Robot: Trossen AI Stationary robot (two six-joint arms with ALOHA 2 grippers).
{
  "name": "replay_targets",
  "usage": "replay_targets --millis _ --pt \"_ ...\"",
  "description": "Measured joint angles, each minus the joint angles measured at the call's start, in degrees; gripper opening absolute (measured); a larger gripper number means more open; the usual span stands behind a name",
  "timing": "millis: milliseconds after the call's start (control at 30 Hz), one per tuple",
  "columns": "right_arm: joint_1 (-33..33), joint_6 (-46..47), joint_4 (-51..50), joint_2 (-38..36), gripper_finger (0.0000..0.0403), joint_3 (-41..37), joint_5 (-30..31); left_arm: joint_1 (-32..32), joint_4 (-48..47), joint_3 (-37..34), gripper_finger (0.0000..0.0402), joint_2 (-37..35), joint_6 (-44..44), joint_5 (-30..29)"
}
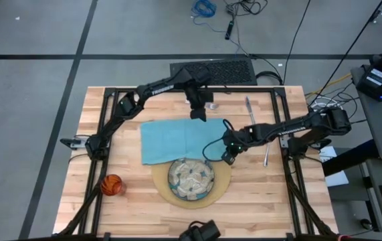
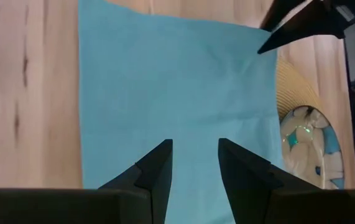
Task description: Set table place
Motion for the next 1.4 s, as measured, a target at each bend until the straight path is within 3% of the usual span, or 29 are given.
replay_targets --millis 233,333,500,767,1200,1400 --pt "-4.39 -3.62 -0.15 0.0 0.0158 0.0 5.08 1.05 -1.96 0.02 0.0114 0.02 -0.38 -0.22" --pt "-6.16 -2.76 -1.4 0.0 0.0205 0.0 4.51 1.45 -2.01 0.02 0.0114 0.02 -0.32 -0.29" --pt "-6.98 -2.31 -5.99 0.0 0.0249 0.0 3.69 2.3 -1.99 0.02 0.0114 0.02 -0.05 -0.44" --pt "-5.79 -0.02 -6.58 0.0 0.0263 0.0 0.78 3.07 -1.77 0.04 0.0114 0.02 -0.01 -0.5" --pt "-2.9 3.36 -6.05 0.0 0.0263 0.0 1.31 3.09 -1.52 0.04 0.0114 0.02 2.47 -0.55" --pt "-2.56 2.68 -4.75 0.0 0.0263 0.0 2.65 2.65 1.47 0.04 0.0114 0.02 2.46 -4.23"
